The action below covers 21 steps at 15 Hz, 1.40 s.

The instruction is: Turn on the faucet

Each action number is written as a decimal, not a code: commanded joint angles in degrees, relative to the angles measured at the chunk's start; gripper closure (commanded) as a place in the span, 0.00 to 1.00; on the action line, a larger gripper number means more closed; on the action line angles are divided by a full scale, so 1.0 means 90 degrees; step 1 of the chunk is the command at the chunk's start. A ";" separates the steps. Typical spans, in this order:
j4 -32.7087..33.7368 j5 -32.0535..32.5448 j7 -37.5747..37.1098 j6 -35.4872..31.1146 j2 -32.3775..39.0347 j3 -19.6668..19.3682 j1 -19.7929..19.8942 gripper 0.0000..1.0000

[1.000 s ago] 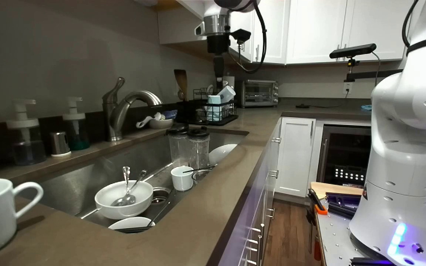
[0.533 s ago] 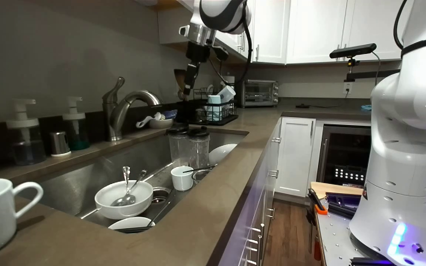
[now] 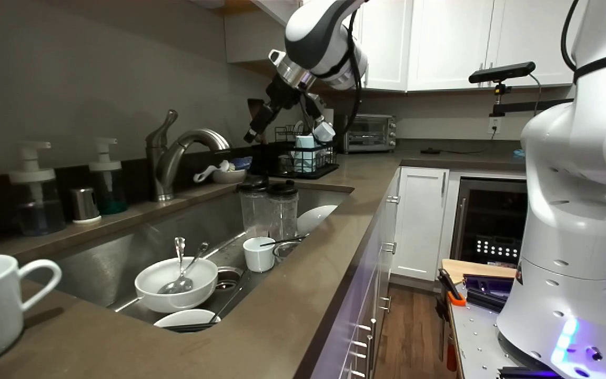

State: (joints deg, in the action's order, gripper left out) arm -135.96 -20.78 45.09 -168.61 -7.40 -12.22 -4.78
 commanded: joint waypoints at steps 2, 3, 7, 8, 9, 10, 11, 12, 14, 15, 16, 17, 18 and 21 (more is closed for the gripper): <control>-0.0009 -0.0141 0.0111 -0.0030 -0.0002 -0.0065 -0.0102 0.00; -0.0009 -0.0142 0.0111 -0.0031 -0.0003 -0.0072 -0.0107 0.00; 0.0105 -0.0314 0.0192 -0.0193 0.0091 -0.0065 -0.0227 0.00; 0.0155 -0.0322 0.0199 -0.0139 0.0096 -0.0058 -0.0261 0.00; 0.0226 -0.0377 0.0242 -0.0108 0.0094 -0.0053 -0.0338 0.00; 0.0288 -0.0353 0.0220 -0.0178 0.0121 -0.0025 -0.0381 0.00; 0.0374 -0.0385 0.0260 -0.0218 0.0147 -0.0015 -0.0468 0.00; 0.0478 -0.0269 0.0154 -0.0319 0.0237 0.0019 -0.0481 0.00; 0.0694 -0.0118 0.0015 -0.0420 0.0381 0.0052 -0.0515 0.00; 0.0756 0.0013 -0.0093 -0.0489 0.0428 0.0083 -0.0497 0.00; 0.0859 -0.0110 -0.0024 -0.0491 0.0471 0.0083 -0.0554 0.00; 0.0996 -0.0316 0.0077 -0.0551 0.0583 0.0087 -0.0633 0.00; 0.1138 -0.0505 0.0196 -0.0543 0.0705 0.0094 -0.0702 0.00; 0.1648 -0.1282 0.0584 -0.0495 0.1082 0.0160 -0.0923 0.00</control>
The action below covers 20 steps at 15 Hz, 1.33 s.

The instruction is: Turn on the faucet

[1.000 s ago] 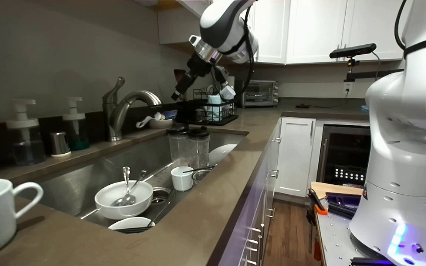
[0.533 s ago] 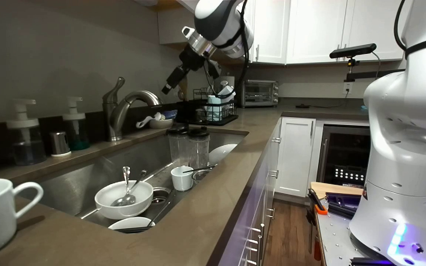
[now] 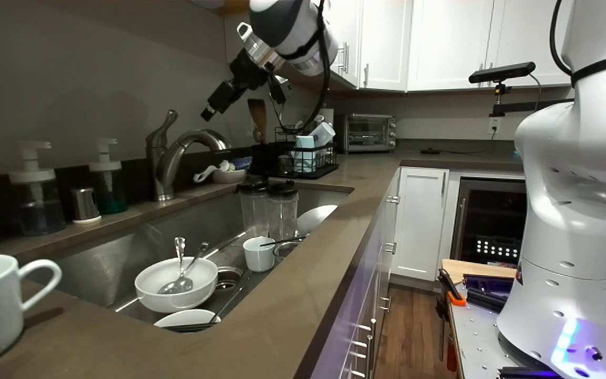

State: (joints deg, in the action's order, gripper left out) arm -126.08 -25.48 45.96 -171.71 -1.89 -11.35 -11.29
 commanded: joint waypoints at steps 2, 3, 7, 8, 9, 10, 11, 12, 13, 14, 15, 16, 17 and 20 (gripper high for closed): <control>0.0907 -0.1304 0.0835 -0.0115 0.0703 0.0162 -0.0250 0.22; 0.1076 -0.1518 0.1015 -0.0068 0.0815 0.0210 -0.0234 0.26; 0.1486 -0.2033 0.1414 -0.0082 0.1146 0.0309 -0.0098 0.53; 0.1539 -0.2128 0.1475 -0.0109 0.1210 0.0311 -0.0073 0.59; 0.1581 -0.2184 0.1532 -0.0159 0.1278 0.0307 -0.0046 0.65; 0.1618 -0.2225 0.1573 -0.0168 0.1335 0.0300 -0.0015 0.73; 0.1676 -0.2309 0.1639 -0.0138 0.1397 0.0312 0.0028 0.78; 0.1741 -0.2394 0.1694 -0.0111 0.1476 0.0331 0.0079 0.85; 0.1808 -0.2433 0.1733 -0.0061 0.1547 0.0338 0.0119 0.91; 0.1866 -0.2496 0.1799 -0.0076 0.1625 0.0349 0.0154 0.97; 0.1931 -0.2511 0.1812 -0.0064 0.1704 0.0349 0.0173 0.97; 0.1981 -0.2518 0.1829 -0.0045 0.1755 0.0354 0.0188 1.00; 0.2051 -0.2532 0.1860 -0.0042 0.1820 0.0385 0.0222 1.00; 0.2185 -0.2474 0.1822 -0.0007 0.1923 0.0422 0.0253 0.97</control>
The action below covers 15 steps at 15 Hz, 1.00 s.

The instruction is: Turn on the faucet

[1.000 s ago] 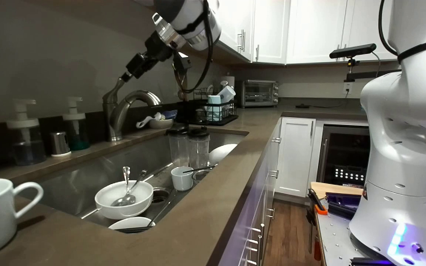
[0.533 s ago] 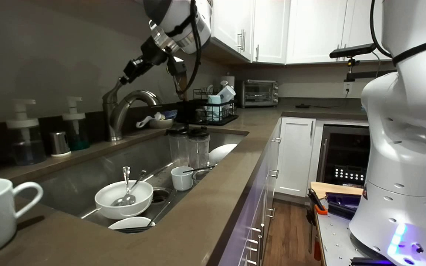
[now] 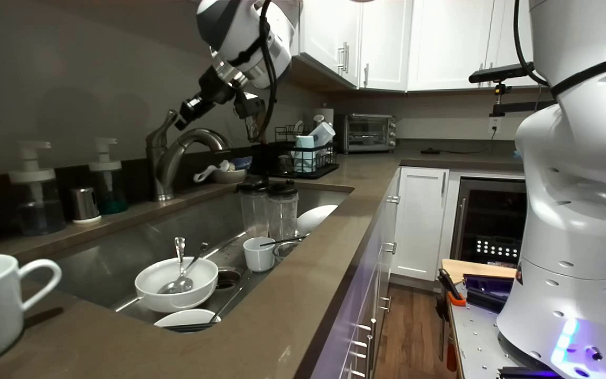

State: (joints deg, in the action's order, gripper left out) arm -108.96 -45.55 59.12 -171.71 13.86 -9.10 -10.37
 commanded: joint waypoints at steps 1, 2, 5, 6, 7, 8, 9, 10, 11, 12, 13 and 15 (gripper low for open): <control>0.0301 -0.0208 0.0333 -0.0016 0.0173 0.0174 0.0144 0.98; 0.0317 -0.0211 0.0366 -0.0072 0.0186 0.0202 0.0154 0.96; 0.0323 -0.0226 0.0412 -0.0150 0.0167 0.0263 0.0195 0.98; 0.0327 -0.0274 0.0487 -0.0174 0.0148 0.0305 0.0217 0.97; 0.0335 -0.0307 0.0561 -0.0200 0.0149 0.0336 0.0234 0.98; 0.0363 -0.0365 0.0678 -0.0192 0.0155 0.0391 0.0275 0.98; 0.0399 -0.0431 0.0780 -0.0200 0.0177 0.0462 0.0327 0.98; 0.0432 -0.0490 0.0889 -0.0202 0.0196 0.0525 0.0374 0.97; 0.0467 -0.0587 0.1037 -0.0216 0.0214 0.0593 0.0430 0.98; 0.0488 -0.0622 0.1116 -0.0186 0.0212 0.0618 0.0456 0.97; 0.0517 -0.0665 0.1215 -0.0151 0.0221 0.0669 0.0502 0.97; 0.0561 -0.0670 0.1301 -0.0154 0.0235 0.0717 0.0539 0.97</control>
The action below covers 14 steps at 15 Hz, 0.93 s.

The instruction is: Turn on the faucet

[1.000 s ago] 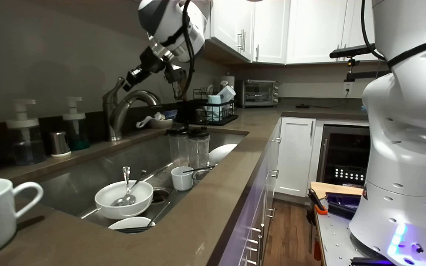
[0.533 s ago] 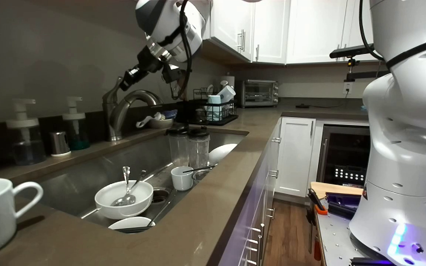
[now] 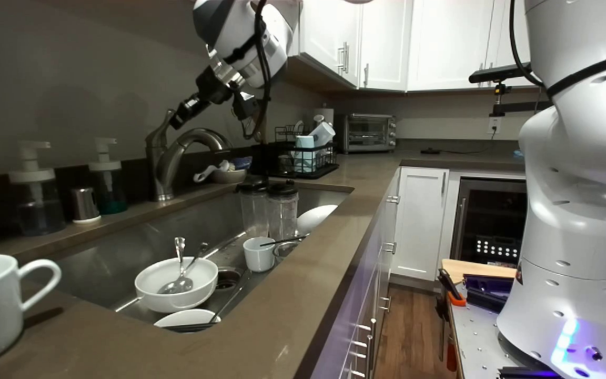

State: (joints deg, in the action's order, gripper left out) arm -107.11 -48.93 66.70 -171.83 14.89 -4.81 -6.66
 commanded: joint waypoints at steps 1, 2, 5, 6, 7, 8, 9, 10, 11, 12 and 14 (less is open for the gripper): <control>0.0379 -0.0278 0.0493 -0.0129 0.0124 0.0249 0.0130 0.98; 0.0403 -0.0251 0.0514 -0.0134 0.0127 0.0270 0.0134 0.97; 0.0428 -0.0182 0.0525 -0.0156 0.0124 0.0272 0.0108 0.97; 0.0447 -0.0171 0.0539 -0.0145 0.0127 0.0272 0.0102 0.97; 0.0456 -0.0135 0.0526 -0.0166 0.0132 0.0253 0.0081 0.97; 0.0481 -0.0117 0.0534 -0.0160 0.0138 0.0250 0.0071 0.97; 0.0498 -0.0066 0.0498 -0.0151 0.0142 0.0228 0.0047 0.97; 0.0525 -0.0012 0.0469 -0.0139 0.0153 0.0210 0.0027 0.97; 0.0571 0.0045 0.0423 -0.0123 0.0174 0.0190 0.0004 0.97; 0.0641 0.0112 0.0374 -0.0118 0.0210 0.0167 -0.0023 0.96; 0.0780 0.0263 0.0269 -0.0084 0.0281 0.0118 -0.0075 0.96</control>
State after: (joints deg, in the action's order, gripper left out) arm -104.99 -48.08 69.35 -171.83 15.86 -4.05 -6.29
